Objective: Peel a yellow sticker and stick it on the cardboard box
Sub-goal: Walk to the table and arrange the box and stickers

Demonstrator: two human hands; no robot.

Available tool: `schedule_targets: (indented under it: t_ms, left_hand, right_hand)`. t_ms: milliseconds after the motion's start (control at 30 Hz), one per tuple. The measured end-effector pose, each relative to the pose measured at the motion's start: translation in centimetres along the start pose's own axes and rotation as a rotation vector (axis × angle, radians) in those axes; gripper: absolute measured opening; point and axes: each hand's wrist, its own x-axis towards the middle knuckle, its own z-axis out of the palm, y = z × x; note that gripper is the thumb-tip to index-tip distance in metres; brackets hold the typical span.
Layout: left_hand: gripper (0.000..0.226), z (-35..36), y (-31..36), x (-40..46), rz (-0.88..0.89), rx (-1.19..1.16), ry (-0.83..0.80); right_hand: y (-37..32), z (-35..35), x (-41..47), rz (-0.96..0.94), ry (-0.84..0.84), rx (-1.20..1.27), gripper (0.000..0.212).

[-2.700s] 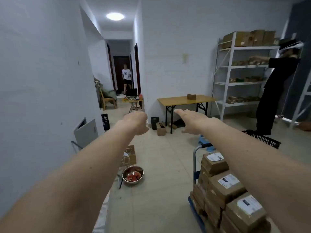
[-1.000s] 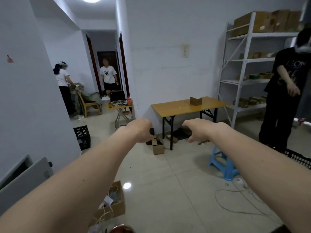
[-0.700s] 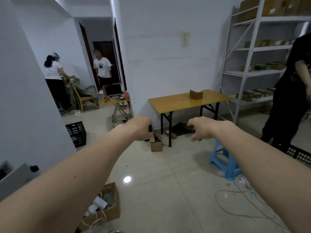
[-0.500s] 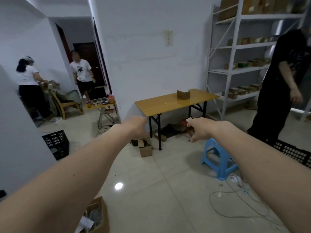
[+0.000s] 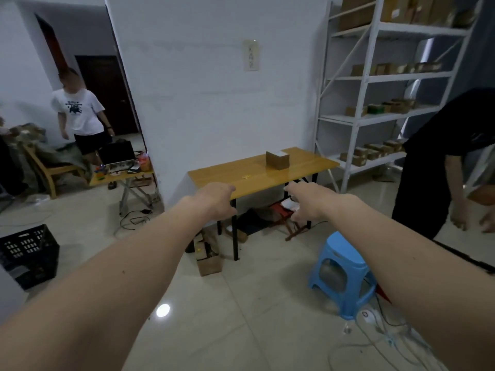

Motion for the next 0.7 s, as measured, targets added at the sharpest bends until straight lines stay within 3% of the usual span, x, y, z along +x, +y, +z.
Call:
schedule_targets:
  t_ms: [367, 700]
  left_hand:
    - [0.068, 3.5, 0.0, 19.3, -0.024, -0.026, -0.021]
    - [0.064, 1.7, 3.8, 39.4, -0.108, -0.035, 0.020]
  right_hand:
    - [7.6, 0.7, 20.1, -0.086, -0.029, -0.021, 0.079]
    - [18.1, -3.6, 37.2, -0.128, 0.008, -0.100, 0.078]
